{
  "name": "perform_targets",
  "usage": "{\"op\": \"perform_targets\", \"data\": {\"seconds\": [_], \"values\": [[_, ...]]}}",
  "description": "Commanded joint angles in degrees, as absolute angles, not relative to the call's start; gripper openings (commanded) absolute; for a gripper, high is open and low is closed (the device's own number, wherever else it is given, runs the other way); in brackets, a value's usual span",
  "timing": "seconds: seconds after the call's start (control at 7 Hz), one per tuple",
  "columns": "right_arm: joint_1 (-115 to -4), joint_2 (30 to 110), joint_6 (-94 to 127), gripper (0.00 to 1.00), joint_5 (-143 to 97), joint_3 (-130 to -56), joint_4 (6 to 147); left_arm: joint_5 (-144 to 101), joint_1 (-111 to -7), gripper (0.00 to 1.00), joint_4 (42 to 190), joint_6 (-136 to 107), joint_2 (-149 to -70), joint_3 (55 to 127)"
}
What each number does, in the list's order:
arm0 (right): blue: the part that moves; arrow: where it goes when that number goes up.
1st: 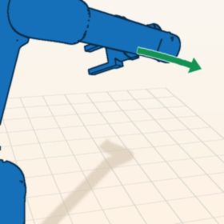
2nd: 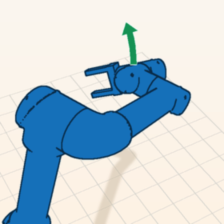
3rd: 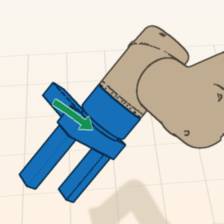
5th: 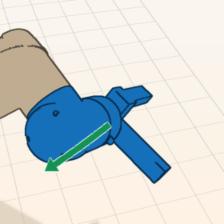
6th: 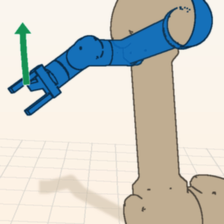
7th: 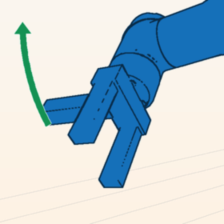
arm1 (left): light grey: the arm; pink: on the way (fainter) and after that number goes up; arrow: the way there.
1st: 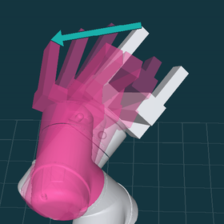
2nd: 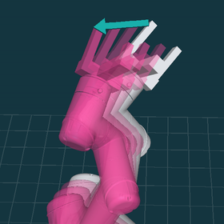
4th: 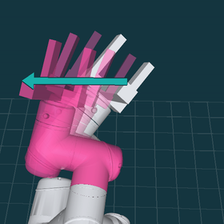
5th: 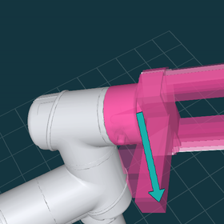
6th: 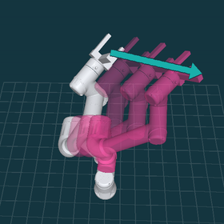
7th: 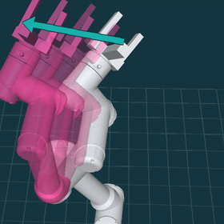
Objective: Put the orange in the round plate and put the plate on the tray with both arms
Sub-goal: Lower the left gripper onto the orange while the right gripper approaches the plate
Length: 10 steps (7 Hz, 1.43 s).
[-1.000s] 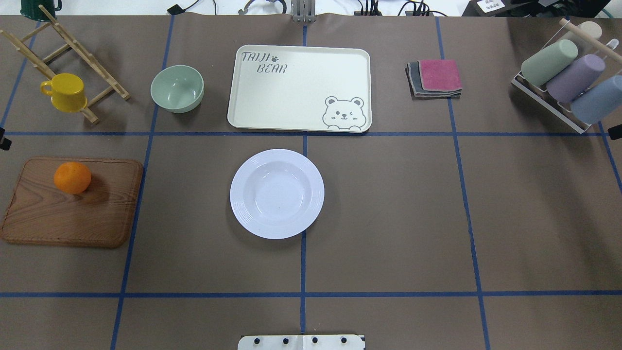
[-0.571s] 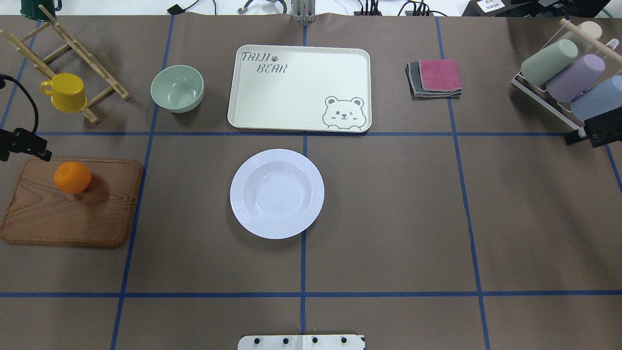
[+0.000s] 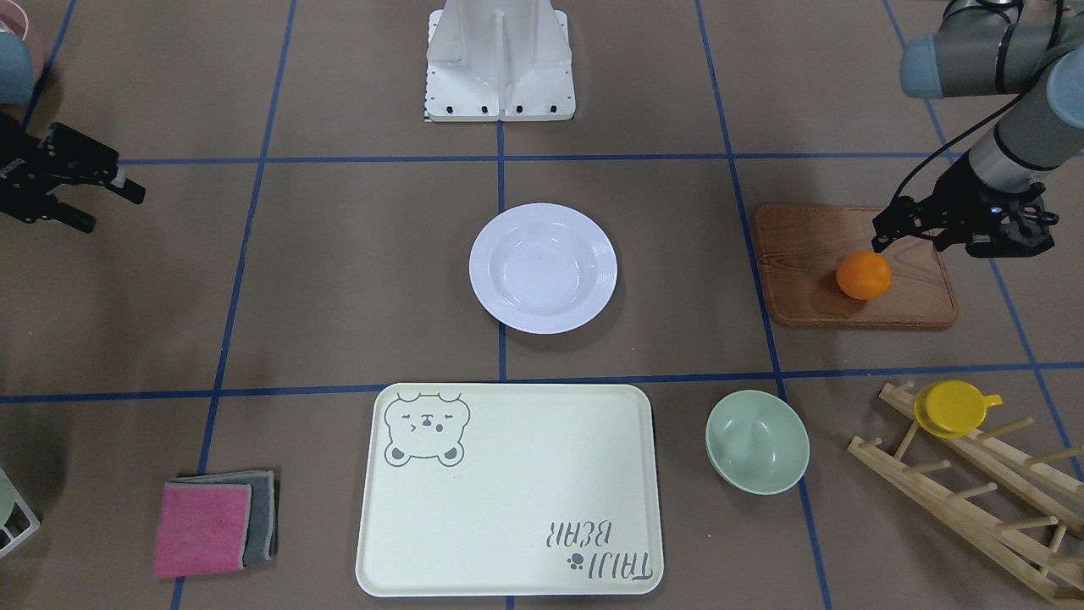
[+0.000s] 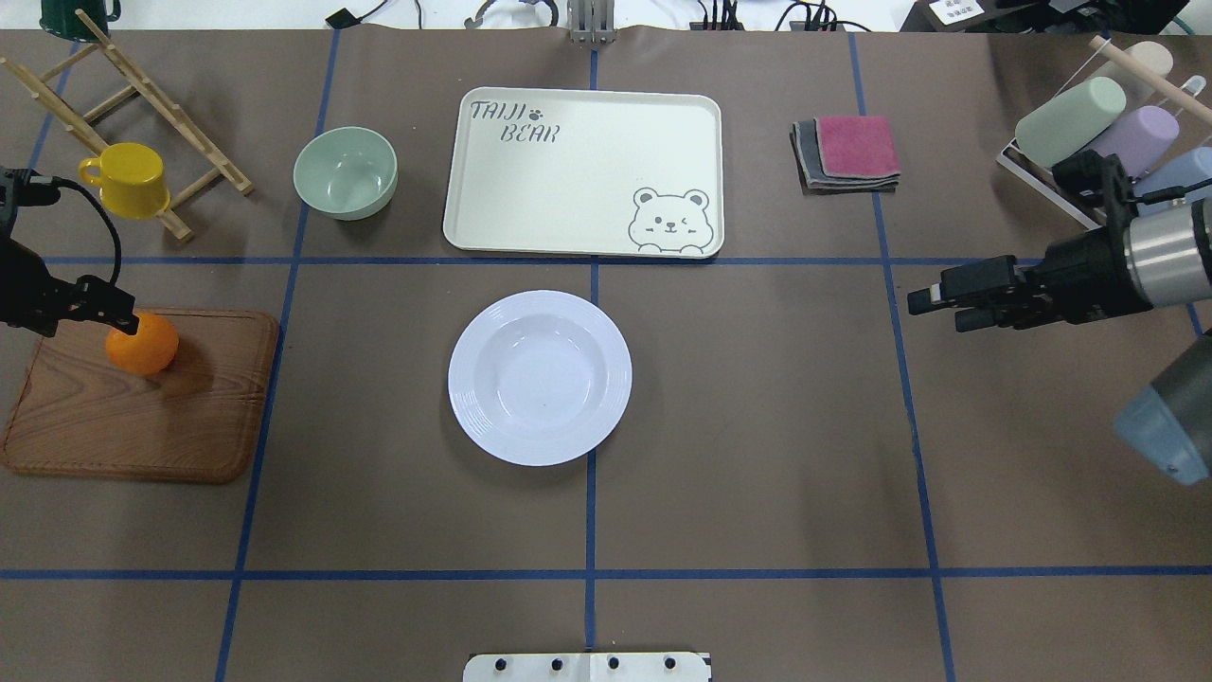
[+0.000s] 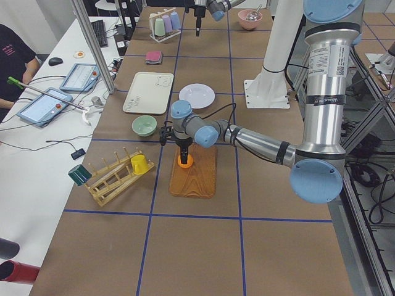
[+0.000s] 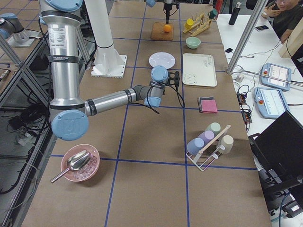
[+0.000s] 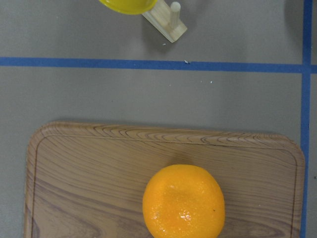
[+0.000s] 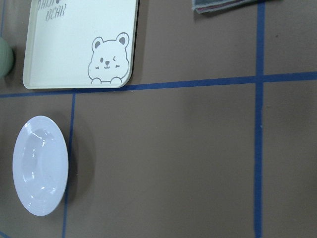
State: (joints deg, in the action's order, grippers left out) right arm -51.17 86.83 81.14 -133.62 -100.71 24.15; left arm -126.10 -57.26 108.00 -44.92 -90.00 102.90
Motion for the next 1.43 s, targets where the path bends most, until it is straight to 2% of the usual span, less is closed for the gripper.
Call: {"op": "perform_targets", "data": {"seconds": [0.0,1.0,1.14,1.29], "values": [[-42.4,84.0,90.1,0.97,-123.3,-98.9,17.5,-125.2,-55.8,0.99,113.5,-48.6,-91.1,98.5],[-40.5,84.1,89.3,0.97,-122.1,-98.8,17.5,-125.2,-53.7,0.98,118.8,-51.7,-92.4,92.8],[-40.4,84.1,89.3,0.97,-121.8,-98.8,17.5,-125.2,-52.6,0.94,119.9,-54.9,-93.0,92.7],[-40.1,84.1,89.3,0.96,-121.5,-98.8,17.5,-125.3,-52.6,0.82,119.8,-55.5,-93.5,92.8]]}}
